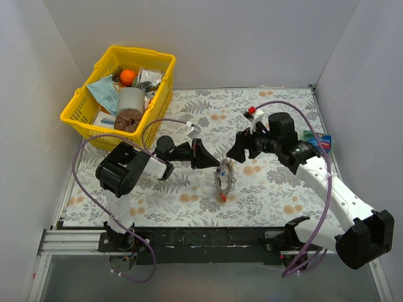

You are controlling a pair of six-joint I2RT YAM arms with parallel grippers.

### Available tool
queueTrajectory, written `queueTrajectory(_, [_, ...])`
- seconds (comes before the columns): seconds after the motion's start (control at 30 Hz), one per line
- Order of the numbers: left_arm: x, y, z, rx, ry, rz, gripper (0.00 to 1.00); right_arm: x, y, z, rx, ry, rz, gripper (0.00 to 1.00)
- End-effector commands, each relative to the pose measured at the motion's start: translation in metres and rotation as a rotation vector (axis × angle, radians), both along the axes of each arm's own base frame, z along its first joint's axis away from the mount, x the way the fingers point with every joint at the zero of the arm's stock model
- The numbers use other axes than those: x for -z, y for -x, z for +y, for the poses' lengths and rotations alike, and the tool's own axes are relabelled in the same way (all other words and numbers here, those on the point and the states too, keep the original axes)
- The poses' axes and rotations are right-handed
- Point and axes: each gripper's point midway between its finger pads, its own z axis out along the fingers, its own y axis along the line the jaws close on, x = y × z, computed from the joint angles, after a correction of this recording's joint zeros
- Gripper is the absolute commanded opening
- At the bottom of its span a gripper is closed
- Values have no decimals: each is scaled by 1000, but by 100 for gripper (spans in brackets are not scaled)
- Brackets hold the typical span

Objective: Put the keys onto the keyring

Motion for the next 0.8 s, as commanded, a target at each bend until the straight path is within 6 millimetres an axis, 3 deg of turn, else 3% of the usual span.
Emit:
queueTrajectory(0.0, [-51, 8, 7, -21, 246, -434, 0, 18, 3, -4, 12, 33, 77, 72])
queueTrajectory(0.4, [-55, 6, 2, -2, 255, -449, 0, 47, 27, 10, -66, -20, 293, 63])
queueTrajectory(0.77, [-57, 8, 3, 7, 255, -453, 0, 67, 27, 16, -35, -24, 432, 58])
